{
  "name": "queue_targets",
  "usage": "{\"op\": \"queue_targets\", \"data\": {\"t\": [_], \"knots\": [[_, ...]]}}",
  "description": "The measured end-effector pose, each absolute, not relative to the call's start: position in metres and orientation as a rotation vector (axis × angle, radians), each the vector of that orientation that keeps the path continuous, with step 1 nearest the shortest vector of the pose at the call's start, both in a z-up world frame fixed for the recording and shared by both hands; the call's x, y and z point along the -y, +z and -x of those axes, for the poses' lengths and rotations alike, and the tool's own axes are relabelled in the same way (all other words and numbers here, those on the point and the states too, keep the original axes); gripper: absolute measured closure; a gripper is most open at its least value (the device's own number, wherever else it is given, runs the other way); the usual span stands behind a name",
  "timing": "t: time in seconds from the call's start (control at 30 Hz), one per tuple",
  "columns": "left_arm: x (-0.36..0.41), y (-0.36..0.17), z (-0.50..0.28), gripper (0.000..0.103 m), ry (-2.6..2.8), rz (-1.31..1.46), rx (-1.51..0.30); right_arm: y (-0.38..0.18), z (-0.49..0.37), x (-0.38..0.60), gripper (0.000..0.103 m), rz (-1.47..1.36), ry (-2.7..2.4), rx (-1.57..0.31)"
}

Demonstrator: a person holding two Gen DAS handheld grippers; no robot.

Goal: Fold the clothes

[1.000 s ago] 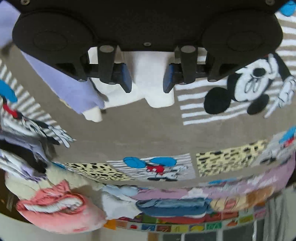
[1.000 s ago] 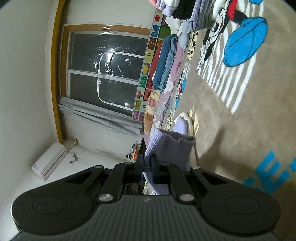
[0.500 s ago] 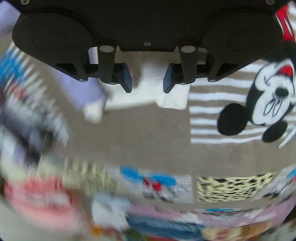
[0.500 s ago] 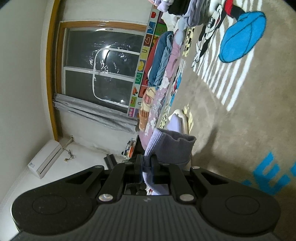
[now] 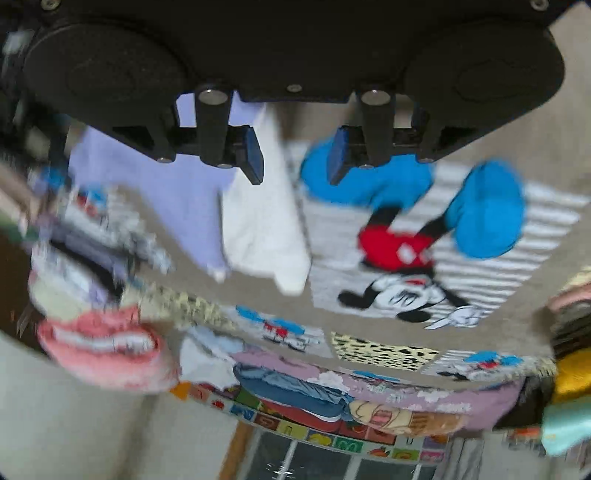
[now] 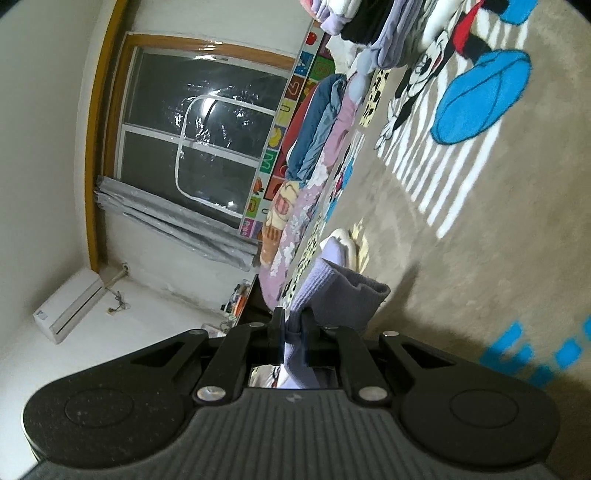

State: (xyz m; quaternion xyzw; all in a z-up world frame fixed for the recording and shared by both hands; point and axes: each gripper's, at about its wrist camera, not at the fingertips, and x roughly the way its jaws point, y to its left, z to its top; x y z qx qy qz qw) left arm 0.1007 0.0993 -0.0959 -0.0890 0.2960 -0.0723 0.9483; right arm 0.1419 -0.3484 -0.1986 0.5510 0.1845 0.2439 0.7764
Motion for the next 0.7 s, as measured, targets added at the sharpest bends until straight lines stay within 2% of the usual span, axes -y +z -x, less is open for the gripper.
{"op": "queue_targets", "data": {"t": [0.17,0.23,0.57,0.63,0.7], "knots": [[-0.097,-0.103,-0.068,0.067,-0.125,0.069,-0.609,-0.202,-0.14,0.348,0.092,-1.183,0.499,-0.407],[-0.098,-0.101,-0.061,0.059,-0.156,0.08,-0.607,-0.203,-0.139,0.348,0.092,-1.175,0.489,-0.412],[-0.066,-0.097,-0.061,0.06,-0.238,0.096,-0.508,-0.212,-0.14,0.346,0.092,-1.169,0.467,-0.445],[-0.051,-0.107,-0.067,0.06,-0.298,0.06,-0.552,-0.213,-0.14,0.346,0.092,-1.168,0.46,-0.451],[-0.038,-0.129,-0.081,0.06,-0.358,0.007,-0.736,-0.213,-0.14,0.346,0.092,-1.171,0.453,-0.455]]}}
